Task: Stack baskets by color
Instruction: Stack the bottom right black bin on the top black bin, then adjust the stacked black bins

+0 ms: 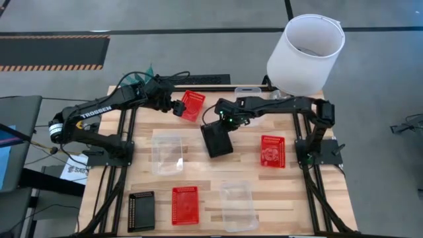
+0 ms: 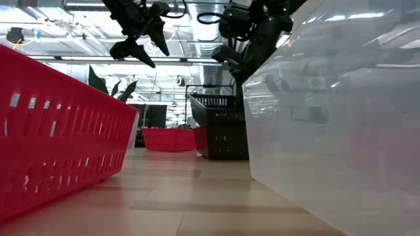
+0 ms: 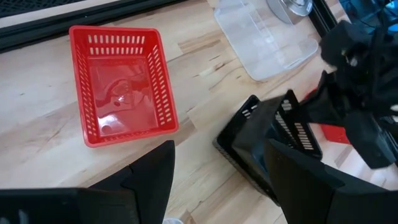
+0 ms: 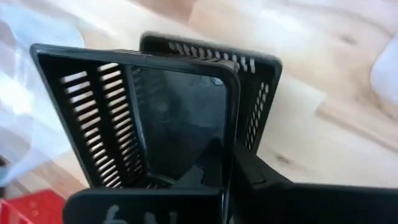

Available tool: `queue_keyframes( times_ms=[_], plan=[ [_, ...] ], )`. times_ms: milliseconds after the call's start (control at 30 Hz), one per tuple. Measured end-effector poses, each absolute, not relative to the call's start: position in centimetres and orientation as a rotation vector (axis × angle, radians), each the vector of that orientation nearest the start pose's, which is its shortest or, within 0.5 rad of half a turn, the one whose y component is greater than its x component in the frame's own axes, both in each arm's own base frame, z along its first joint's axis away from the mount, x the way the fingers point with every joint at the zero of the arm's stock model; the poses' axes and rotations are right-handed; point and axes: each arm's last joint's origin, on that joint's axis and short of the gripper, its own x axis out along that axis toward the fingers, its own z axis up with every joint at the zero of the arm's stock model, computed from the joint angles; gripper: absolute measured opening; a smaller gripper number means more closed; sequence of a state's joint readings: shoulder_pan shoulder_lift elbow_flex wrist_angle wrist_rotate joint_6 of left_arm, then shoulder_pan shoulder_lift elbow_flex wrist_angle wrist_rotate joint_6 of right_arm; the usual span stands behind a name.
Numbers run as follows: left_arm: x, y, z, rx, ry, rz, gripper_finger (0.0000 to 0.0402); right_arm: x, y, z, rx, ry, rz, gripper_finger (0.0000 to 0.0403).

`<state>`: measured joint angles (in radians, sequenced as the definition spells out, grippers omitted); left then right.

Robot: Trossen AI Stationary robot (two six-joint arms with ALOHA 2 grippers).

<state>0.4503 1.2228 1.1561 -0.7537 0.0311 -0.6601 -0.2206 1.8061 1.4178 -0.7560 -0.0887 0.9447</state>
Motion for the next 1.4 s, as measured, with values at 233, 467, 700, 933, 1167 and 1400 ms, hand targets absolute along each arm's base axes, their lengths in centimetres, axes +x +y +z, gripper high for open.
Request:
queue_keyframes(
  times_ms=[233,467,700,933,1167,1400],
  plan=[
    [22.1,10.5,32.5,-0.823,0.650,0.639,0.0233,36.3,-7.7,23.5,1.019,1.004,-0.633,0.0050],
    [22.1,10.5,32.5,-0.824,0.650,0.638,0.0233,36.1,-7.6,23.4,1.027,1.035,-0.626,0.0072],
    [22.1,10.5,32.5,-0.826,0.649,0.639,0.0233,36.0,-7.5,23.4,1.012,1.057,-0.617,0.0115],
    [22.1,10.5,32.5,-0.828,0.648,0.640,0.0233,35.5,-9.0,23.8,0.963,1.029,-0.637,0.0152],
    [22.1,10.5,32.5,-0.828,0.648,0.640,0.0233,35.3,-10.5,22.4,0.945,1.076,-0.695,0.0172],
    [22.1,10.5,32.5,-0.826,0.647,0.644,0.0233,36.8,-8.3,19.6,0.906,1.181,-0.670,0.0193]
  ],
)
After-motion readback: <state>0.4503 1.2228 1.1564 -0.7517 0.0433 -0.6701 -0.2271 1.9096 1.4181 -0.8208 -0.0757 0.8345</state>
